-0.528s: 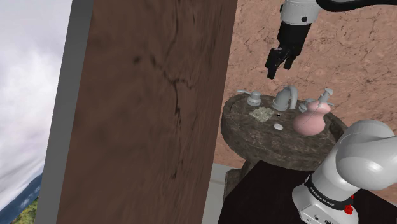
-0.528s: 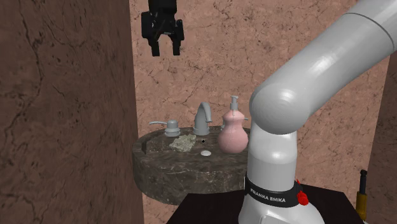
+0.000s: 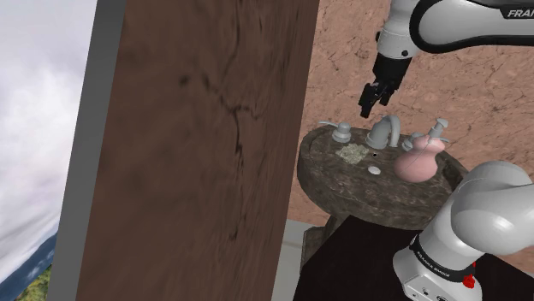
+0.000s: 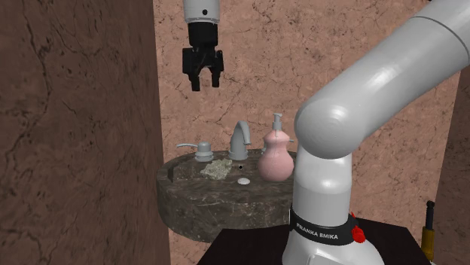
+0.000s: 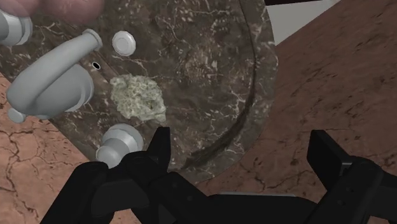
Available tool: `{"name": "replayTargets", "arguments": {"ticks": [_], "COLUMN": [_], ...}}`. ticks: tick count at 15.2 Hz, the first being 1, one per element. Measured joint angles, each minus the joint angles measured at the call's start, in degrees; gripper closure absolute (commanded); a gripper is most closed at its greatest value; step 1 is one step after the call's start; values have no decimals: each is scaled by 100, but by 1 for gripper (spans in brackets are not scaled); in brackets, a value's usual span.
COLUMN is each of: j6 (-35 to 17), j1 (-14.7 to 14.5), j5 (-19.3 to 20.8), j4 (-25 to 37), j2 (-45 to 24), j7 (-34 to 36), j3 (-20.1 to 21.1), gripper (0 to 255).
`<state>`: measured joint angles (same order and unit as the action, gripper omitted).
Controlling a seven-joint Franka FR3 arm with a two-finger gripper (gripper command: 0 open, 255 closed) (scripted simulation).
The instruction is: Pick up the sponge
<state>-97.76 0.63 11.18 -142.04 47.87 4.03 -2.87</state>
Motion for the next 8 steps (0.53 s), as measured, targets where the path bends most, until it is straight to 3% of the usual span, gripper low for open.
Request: {"name": "replayTargets", "arguments": {"ticks": [8], "j6": [-1437], "j1": [322], "j5": [667], "j4": [-914], "j2": [-237], "j7": [-810], "j3": [-969], "gripper": [0]}}
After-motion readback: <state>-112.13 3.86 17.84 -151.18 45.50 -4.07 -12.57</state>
